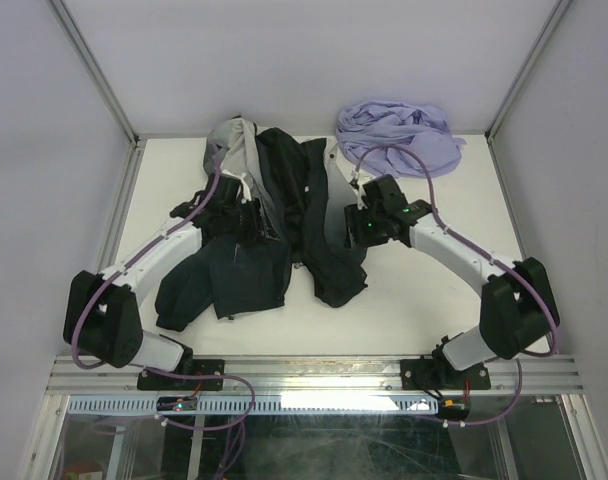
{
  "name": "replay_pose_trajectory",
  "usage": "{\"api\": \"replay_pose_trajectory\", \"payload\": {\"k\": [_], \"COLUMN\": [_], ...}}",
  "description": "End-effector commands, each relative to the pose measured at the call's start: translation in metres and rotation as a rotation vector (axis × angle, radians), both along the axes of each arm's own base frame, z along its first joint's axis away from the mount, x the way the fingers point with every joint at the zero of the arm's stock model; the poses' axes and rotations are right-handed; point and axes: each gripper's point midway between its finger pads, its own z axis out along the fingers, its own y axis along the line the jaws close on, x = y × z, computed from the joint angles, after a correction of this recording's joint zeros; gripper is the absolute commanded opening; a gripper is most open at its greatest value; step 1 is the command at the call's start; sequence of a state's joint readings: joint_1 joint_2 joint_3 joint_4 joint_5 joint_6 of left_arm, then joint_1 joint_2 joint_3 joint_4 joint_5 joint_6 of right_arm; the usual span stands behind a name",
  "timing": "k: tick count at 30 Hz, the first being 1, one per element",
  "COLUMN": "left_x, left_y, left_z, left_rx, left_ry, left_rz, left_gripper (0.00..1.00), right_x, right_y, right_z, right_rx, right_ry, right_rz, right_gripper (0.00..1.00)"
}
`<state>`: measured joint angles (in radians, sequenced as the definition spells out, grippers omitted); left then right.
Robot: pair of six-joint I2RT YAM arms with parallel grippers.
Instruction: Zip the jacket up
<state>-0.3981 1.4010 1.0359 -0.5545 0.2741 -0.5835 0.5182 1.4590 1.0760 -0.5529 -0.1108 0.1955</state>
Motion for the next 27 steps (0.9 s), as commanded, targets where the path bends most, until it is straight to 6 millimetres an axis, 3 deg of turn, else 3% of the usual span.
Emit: {"api": "replay_pose_trajectory", "payload": {"k": [1,6,8,10,13,16,21,27], "left_x": [0.003,0.009,0.013,0.016,0.018,0.016,0.011,0.008], "left_y": [-0.031,-0.055,-0.053,-0.046,-0.032,-0.027,-0.032,-0.048], "left_z": [-0.016,-0.042,-0.047,-0.052,-0.051,-0.036,0.002,0.054], "left_rx": [0.020,0.038,0.057,0.100,0.166,0.160,0.078,-0.027], "left_ry": [-0.010,0.013,0.008,-0.005,-0.030,-0.061,-0.110,-0.166], "left_rz": [-0.064,-0.084,-0.074,-0.064,-0.038,-0.020,-0.013,-0.060], "left_gripper": [0.45,0.45,0.45,0.46,0.47,0.48,0.48,0.49], "right_x": [-0.011,-0.027,-0.033,-0.034,-0.032,-0.032,-0.009,0.008], "right_y": [0.052,0.120,0.135,0.137,0.127,0.114,0.063,0.020], "right_z": [-0.008,0.010,0.016,0.020,0.029,0.040,0.037,0.025], "right_rx": [0.064,0.219,0.262,0.272,0.239,0.223,0.146,0.073], "right_ry": [0.017,0.032,0.049,0.055,0.011,-0.035,-0.087,-0.133], "right_rz": [0.098,0.224,0.260,0.278,0.269,0.266,0.116,-0.053], "right_gripper": [0.49,0.50,0.51,0.52,0.55,0.56,0.56,0.56]}}
